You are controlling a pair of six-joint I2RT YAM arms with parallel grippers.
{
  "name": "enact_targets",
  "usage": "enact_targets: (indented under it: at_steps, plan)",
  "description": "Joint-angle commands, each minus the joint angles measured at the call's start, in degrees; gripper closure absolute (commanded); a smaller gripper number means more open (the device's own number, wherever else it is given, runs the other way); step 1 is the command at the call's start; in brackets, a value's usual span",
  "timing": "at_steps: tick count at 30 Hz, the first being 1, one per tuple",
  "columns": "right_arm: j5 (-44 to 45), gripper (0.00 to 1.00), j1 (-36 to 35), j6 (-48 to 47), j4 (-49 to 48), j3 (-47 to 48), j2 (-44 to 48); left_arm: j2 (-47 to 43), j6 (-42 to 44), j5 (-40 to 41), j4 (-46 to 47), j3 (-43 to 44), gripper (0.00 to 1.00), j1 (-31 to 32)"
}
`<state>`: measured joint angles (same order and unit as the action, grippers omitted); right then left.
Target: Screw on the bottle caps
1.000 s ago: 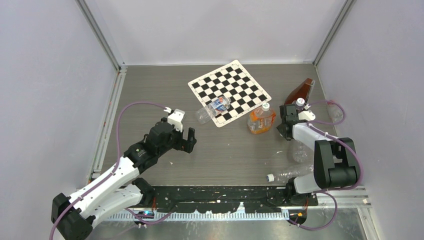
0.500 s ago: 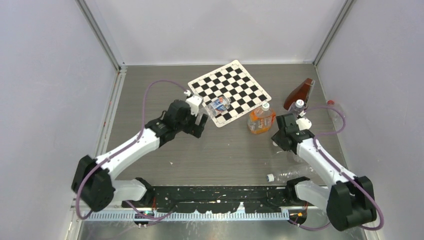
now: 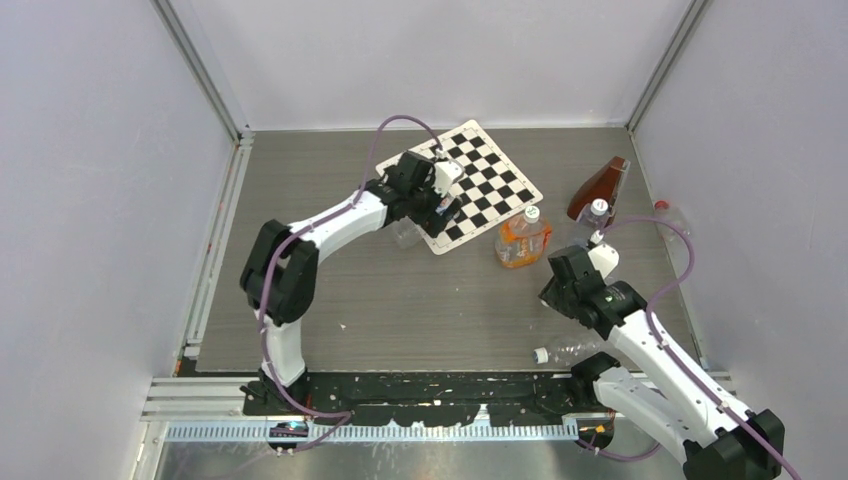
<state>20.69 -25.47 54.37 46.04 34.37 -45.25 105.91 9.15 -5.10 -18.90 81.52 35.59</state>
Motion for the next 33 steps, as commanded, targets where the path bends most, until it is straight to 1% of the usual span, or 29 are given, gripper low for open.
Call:
enact_targets:
  at_steps: [1, 3, 7, 9, 12, 13, 15, 16, 19, 20, 23, 24, 29, 33]
  plan:
    - [1.3, 0.89, -0.4, -3.2, 2.9, 2.6, 1.4, 6.9, 5.4, -2.5, -3.6, 7.8, 0.02, -0.3]
    - [0.6, 0.89, -0.5, -4.7, 2.9, 3.0, 2.0, 9.8, 6.5, -2.3, -3.5, 10.5, 0.03, -0.3]
    - [-1.9, 0.89, -0.7, -8.6, 2.9, 3.6, 3.6, 14.9, 8.1, -1.7, -5.2, 15.0, 0.11, -0.3]
    - [-3.3, 0.89, -1.0, -10.8, 2.9, 4.2, 4.5, 16.2, 8.5, -2.2, -5.6, 16.1, 0.20, -0.3]
    - [-6.2, 0.89, -1.4, -13.7, 1.1, 5.1, 5.8, 15.2, 8.5, -3.6, -5.7, 15.5, 0.46, -0.3]
    - [-7.2, 0.89, -1.7, -14.7, 0.9, 5.6, 5.7, 14.0, 8.4, -4.1, -5.5, 14.6, 0.49, -0.3]
    - [-8.7, 0.89, -2.3, -16.4, 0.0, 6.5, 4.5, 9.6, 8.1, -5.6, -4.1, 11.3, 0.52, -0.3]
    - [-9.1, 0.89, -2.9, -16.9, -0.7, 6.9, 4.0, 6.9, 7.8, -6.0, -2.8, 8.9, 0.55, -0.3]
    - [-12.0, 0.89, -5.2, -19.1, -3.3, 8.6, 1.3, -2.7, 7.8, -6.0, -0.2, 0.5, 0.58, -0.3]
    - [-12.4, 0.89, -7.0, -19.4, -5.0, 8.9, 0.7, -5.8, 7.9, -5.8, -0.2, -2.2, 0.58, -0.3]
    - [-13.7, 0.89, -11.3, -21.0, -9.6, 9.7, -3.7, -15.2, 8.1, -5.0, -3.2, -10.9, 0.58, -0.3]
    - [-13.6, 0.88, -13.7, -21.3, -10.5, 9.8, -4.9, -18.3, 7.9, -5.1, -4.8, -13.6, 0.58, -0.3]
    - [-10.5, 0.88, -23.2, -23.8, -16.9, 11.1, -16.3, -32.3, 4.8, -5.3, -9.7, -27.2, 0.57, 0.6]
    - [-11.8, 0.86, -26.0, -24.7, -21.1, 12.6, -26.4, -39.7, -0.3, -4.7, -10.0, -36.4, 0.56, 1.7]
